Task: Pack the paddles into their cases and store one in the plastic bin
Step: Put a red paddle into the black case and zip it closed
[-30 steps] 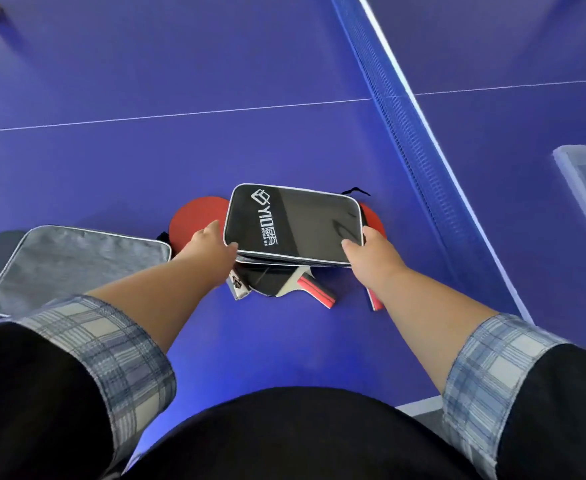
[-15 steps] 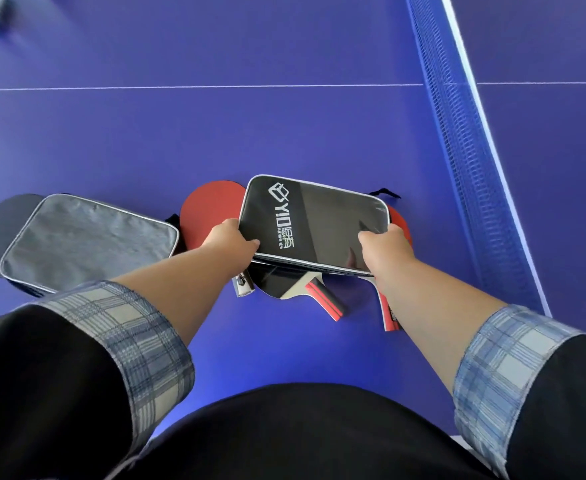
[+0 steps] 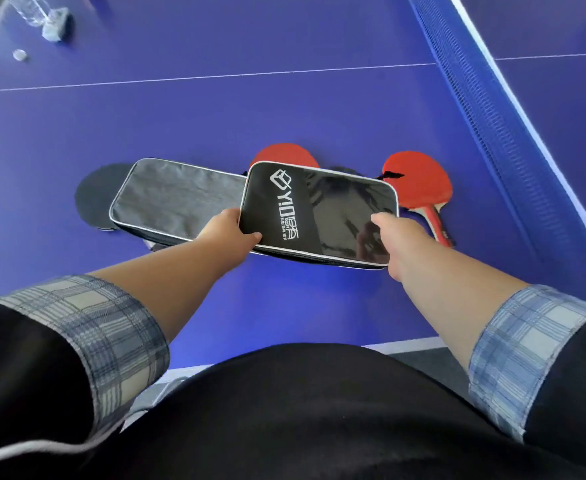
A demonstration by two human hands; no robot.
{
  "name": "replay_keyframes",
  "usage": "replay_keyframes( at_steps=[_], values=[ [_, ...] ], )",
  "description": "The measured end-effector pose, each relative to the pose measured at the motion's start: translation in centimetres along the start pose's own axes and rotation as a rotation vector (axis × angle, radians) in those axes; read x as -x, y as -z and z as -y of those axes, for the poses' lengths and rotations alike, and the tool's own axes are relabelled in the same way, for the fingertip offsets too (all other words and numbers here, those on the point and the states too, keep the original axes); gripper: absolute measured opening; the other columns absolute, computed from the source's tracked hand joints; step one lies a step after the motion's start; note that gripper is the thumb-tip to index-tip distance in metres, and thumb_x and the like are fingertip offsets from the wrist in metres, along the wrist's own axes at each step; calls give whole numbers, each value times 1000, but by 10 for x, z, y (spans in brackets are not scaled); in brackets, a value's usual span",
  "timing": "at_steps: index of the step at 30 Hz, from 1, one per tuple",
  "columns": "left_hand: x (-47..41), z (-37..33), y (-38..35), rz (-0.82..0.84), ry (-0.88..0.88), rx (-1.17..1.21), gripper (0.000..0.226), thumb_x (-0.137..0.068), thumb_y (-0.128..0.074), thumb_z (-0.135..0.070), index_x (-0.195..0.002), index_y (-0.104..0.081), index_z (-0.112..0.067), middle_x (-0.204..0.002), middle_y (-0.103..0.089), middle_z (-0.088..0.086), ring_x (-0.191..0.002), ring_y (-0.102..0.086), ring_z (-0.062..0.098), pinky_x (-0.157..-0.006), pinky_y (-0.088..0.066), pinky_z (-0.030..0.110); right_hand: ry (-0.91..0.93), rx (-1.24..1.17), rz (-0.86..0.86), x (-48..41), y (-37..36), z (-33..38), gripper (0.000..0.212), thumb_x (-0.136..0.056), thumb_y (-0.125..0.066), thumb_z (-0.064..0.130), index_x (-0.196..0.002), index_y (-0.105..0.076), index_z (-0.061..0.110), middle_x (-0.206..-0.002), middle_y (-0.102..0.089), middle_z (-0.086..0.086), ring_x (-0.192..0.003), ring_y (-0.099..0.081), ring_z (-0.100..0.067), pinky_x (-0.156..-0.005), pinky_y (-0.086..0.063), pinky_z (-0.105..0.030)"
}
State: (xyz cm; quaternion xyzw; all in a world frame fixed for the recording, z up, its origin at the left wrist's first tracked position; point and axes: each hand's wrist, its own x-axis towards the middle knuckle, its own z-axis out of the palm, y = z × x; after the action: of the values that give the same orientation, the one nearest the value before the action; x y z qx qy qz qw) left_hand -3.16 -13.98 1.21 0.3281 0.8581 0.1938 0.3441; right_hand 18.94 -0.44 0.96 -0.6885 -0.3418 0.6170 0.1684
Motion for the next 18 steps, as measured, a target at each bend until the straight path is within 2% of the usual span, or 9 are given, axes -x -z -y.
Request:
replay_keyframes(
  at_steps=[2,5,7,9,11,13,14,16,18],
  values=[
    [23,31,9,4,1,-13,33,-91,-64,-27,-123,-58,-19,-105,-63,2,-72,-57,20,-63,-44,29,-21,27,5,25,-15,-31,15,-89,-62,21,-89,-62,7,-66,-63,-5,-57,-59,-25,-69,-53,-30],
    [50,76,18,37,28,-41,35,-91,-65,-28,-122,-56,-17,-111,-63,4,-74,-57,22,-60,-43,30,15,91,-20,61,-34,-74,25,-96,-59,24,-76,-48,15,-72,-53,0,-58,-50,-14,-51,-38,-25],
    [63,102,20,76,56,-46,37,-91,-65,-29,-123,-54,-16,-112,-62,3,-70,-56,18,-54,-41,28,10,147,-28,71,-42,-101,21,-92,-62,30,-89,-50,13,-85,-59,-3,-69,-56,-18,-60,-46,-29],
    [76,121,20,126,88,-62,40,-91,-66,-29,-125,-51,-15,-106,-61,3,-66,-54,16,-51,-39,27,70,231,-48,80,-48,-115,40,-80,-66,40,-105,-50,13,-105,-62,-5,-90,-62,-25,-84,-55,-39],
    [85,134,18,186,120,-87,40,-90,-66,-29,-124,-51,-15,-101,-62,3,-61,-55,17,-48,-40,27,105,324,-40,78,-46,-125,55,-69,-64,47,-113,-57,14,-111,-66,-5,-96,-64,-27,-93,-54,-45],
    [91,142,13,237,142,-108,39,-90,-67,-32,-122,-53,-15,-96,-64,4,-58,-55,17,-48,-41,26,104,387,-31,87,-45,-127,54,-75,-64,45,-118,-55,14,-111,-65,-5,-100,-62,-26,-93,-50,-37],
    [92,145,10,263,154,-110,39,-89,-67,-33,-121,-54,-16,-93,-65,4,-57,-54,17,-49,-41,25,104,411,-26,90,-45,-129,45,-83,-63,40,-118,-53,13,-109,-61,-5,-101,-59,-25,-88,-47,-33],
    [95,147,4,320,175,-111,35,-89,-68,-33,-115,-54,-15,-87,-64,5,-56,-52,17,-51,-42,25,124,469,-18,88,-45,-132,36,-93,-56,28,-121,-51,5,-105,-57,-8,-93,-53,-25,-78,-41,-33],
    [97,148,-1,354,197,-105,32,-89,-69,-32,-108,-48,-16,-82,-59,4,-59,-51,17,-54,-43,26,134,479,-24,86,-47,-136,39,-95,-52,20,-131,-51,5,-107,-56,-11,-90,-51,-26,-80,-46,-36]
  ],
)
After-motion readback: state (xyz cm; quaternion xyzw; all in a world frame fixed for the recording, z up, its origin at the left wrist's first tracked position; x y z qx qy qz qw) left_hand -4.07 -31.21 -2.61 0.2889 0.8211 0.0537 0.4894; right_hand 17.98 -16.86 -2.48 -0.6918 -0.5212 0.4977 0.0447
